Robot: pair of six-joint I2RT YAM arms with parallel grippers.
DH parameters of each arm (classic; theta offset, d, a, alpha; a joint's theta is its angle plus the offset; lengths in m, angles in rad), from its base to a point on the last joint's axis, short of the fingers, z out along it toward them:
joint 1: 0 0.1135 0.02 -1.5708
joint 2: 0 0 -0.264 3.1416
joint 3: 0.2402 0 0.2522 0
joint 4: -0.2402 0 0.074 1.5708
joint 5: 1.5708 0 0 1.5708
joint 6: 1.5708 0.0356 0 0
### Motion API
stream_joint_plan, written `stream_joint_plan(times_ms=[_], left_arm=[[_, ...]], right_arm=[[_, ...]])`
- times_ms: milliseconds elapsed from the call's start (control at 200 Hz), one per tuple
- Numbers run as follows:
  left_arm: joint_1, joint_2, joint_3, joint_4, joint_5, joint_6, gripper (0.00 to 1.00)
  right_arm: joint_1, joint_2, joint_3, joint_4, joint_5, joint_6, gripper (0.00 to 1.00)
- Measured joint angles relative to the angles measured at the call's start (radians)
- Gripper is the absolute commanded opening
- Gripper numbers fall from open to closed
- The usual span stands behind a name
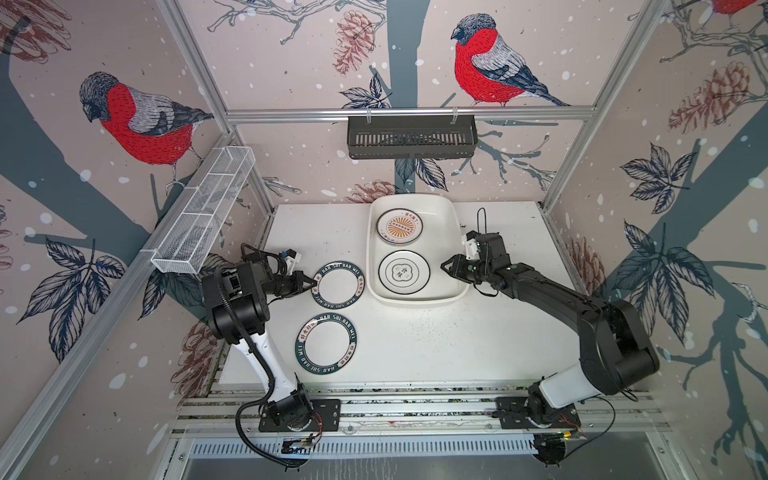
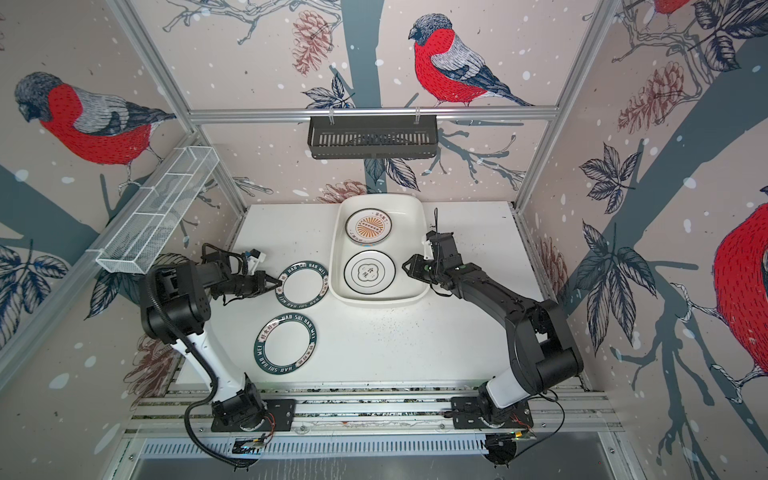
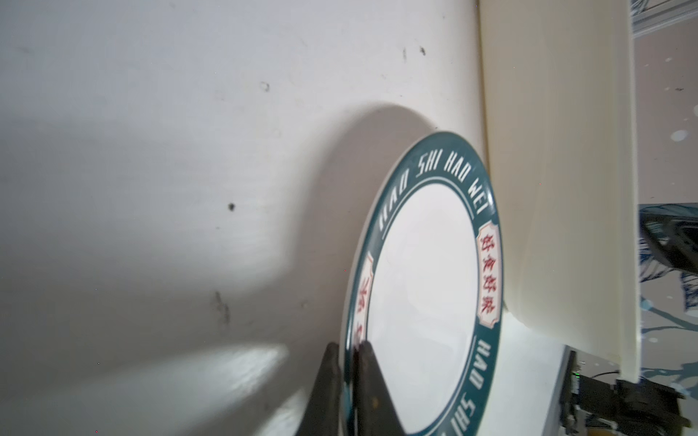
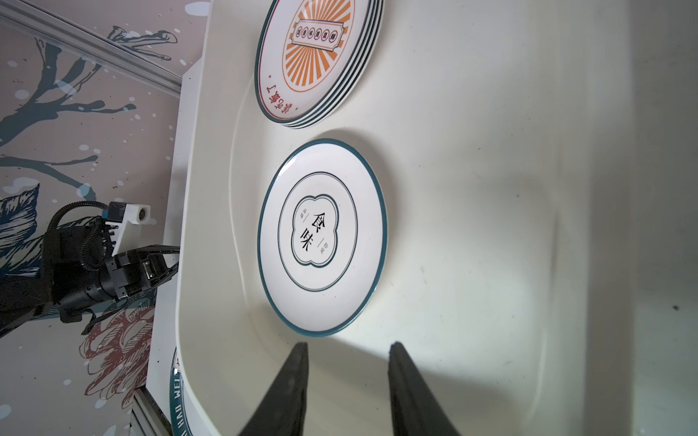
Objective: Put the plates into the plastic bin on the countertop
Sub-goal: 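Pinch the green-ringed plate's rim with the left gripper and tilt it up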
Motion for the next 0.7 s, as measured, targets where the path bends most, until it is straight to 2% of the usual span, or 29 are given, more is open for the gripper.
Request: stream_joint_plan(times_ms=[265,700], left_arm=[[0.0,-0.026,0.014,-0.025,-0.008,-0.028,0.02],[0.0,-0.074,0.073,-0.003,-0.078,-0.152,0.02]], right_arm=[[0.0,0.006,0.0,0.0,0.0,0.0,0.37],[0.0,0.006,-0.005,0.005,0.0,0.0,0.37]])
